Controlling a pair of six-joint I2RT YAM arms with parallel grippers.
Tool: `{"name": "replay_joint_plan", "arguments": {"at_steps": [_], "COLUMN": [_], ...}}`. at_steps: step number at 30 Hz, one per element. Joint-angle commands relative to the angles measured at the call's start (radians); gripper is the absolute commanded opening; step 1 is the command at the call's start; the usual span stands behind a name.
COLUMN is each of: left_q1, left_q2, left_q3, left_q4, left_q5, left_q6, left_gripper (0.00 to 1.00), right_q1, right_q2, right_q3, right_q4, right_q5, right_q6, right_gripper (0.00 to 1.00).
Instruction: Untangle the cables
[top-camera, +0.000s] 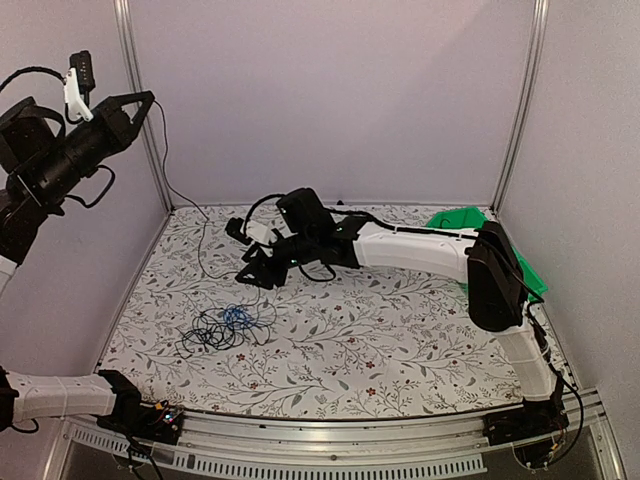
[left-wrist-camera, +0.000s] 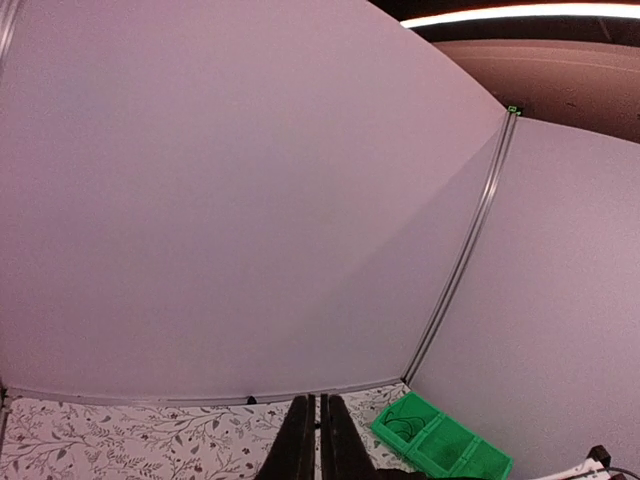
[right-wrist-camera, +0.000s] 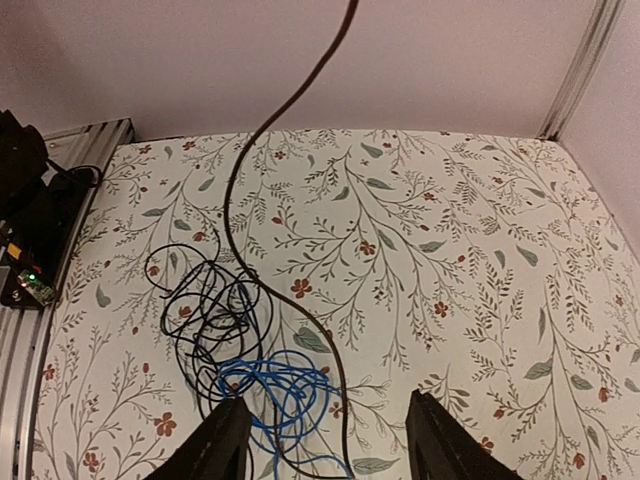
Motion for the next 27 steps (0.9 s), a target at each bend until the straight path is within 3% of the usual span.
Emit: {"name": "replay_joint_plan", "arguments": {"at_steps": [1, 3, 10, 15, 17, 21, 24, 27], "left_q1": [-0.009, -0.009, -0.009, -0.009, -0.008, -0.007, -0.007, -0.009], "left_q2": [-0.012, -0.009, 0.004, -0.008, -0.015, -0.036, -0.048, -0.065], "left_q3": [-0.012, -0.005, 0.021, -0.007, -0.041, -0.193, -0.368, -0.532], "left_q4": [0.032, 0.029, 0.008, 0.014, 0.017, 0.029, 0.054, 0.106], "left_q5": [-0.006, -0.006, -0.01, -0.028, -0.049, -0.133, -0.15, -0.133], "left_q6": [-0.015, -0.016, -0.009, -0.005, 0.018, 0.035, 0.002, -0.058], "left_gripper": [0.0, 0.0, 0.0, 0.0, 0.0, 0.51, 0.64, 0.66], "right_q1": [-0.007, -0.007, -0.007, -0.008, -0.01, -0.018, -0.032, -0.048], "right_q2": [0.005, 0.032, 0.108, 0.101, 0.067, -0.013, -0.055, -0.073], "right_q3": [-0.007, 0.002, 0.057, 0.068, 0.06, 0.056, 0.081, 0.106], "right_q4": [0.004, 0.003, 0.013, 0.021, 0.022, 0.006, -0.018, -0.027], "right_q5": [0.025, 0.022, 0.007, 0.006, 0.004, -0.014, -0.018, -0.024], "right_q6": [-0.02, -0.018, -0.005, -0.01, -0.01, -0.002, 0.004, 0.026], "right_gripper": [0.6, 0.61, 0.43, 0.05, 0.0, 0.0, 0.0, 0.0]}}
